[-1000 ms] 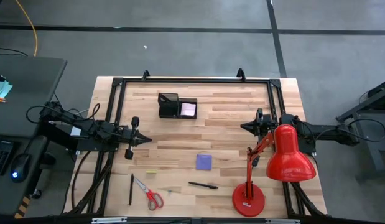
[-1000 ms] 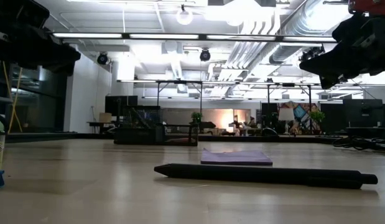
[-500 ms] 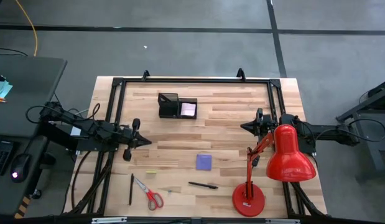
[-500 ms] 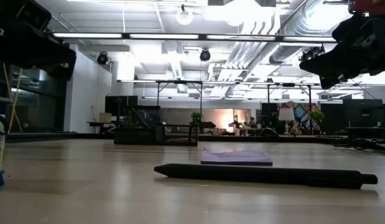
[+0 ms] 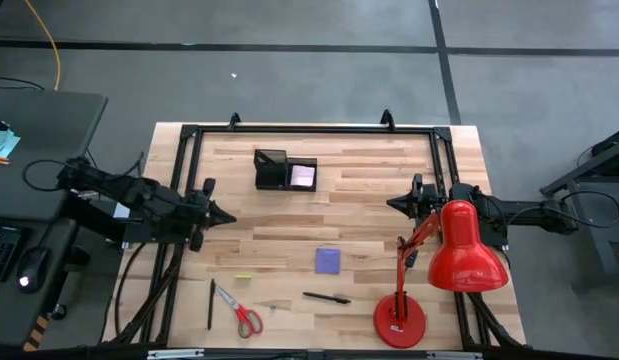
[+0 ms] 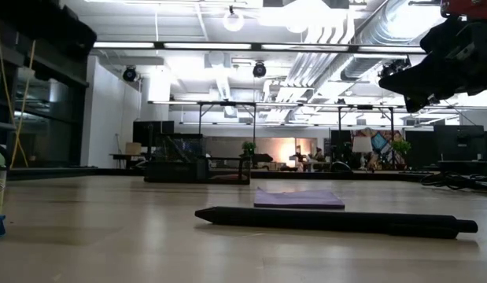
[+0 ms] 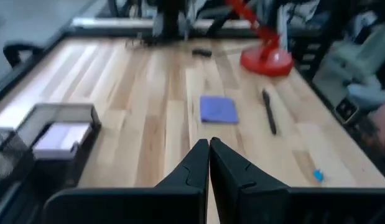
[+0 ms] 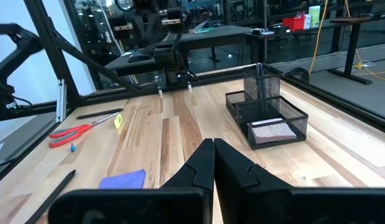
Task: Pick and place office supplies into organizer
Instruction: Put the yellow eraser into the black desk organizer
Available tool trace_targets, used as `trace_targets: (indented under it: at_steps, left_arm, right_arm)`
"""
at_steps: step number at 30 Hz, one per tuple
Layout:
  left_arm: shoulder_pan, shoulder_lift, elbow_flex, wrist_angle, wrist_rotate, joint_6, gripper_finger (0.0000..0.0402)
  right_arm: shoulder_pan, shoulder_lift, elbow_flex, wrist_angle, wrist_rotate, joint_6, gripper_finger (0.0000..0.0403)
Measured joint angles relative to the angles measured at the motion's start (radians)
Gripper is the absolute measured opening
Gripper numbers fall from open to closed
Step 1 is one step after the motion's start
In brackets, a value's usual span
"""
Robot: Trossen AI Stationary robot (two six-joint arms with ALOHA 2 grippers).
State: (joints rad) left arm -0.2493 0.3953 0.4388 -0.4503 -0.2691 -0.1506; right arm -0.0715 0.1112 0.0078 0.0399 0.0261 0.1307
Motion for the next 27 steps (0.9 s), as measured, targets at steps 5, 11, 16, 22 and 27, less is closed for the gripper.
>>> trace_targets:
  at_steps: [5,11,16,22,27]
  left_arm:
    - [0.0,0.151,0.094,0.024,0.045,-0.155,0.0001]
    - [-0.002,0.371,0.178,-0.135,0.162,-0.283,0.0001]
    - [-0.003,0.533,0.219,-0.354,0.154,-0.461,0.0001]
    - [-0.079,0.667,0.223,-0.298,0.166,-0.549,0.0001]
    - [-0.133,0.728,0.223,-0.289,0.175,-0.617,0.0001]
  right_arm:
    - [0.0,0.0,0.0,-0.001,0.0,0.0,0.0003]
    - [0.0,0.0,0.0,-0.006,0.0,0.0,0.0002]
    - [0.0,0.0,0.0,-0.011,0.0,0.0,0.0002]
    - [0.0,0.0,0.0,-0.016,0.0,0.0,0.0002]
    - [0.0,0.0,0.0,-0.018,0.0,0.0,0.0002]
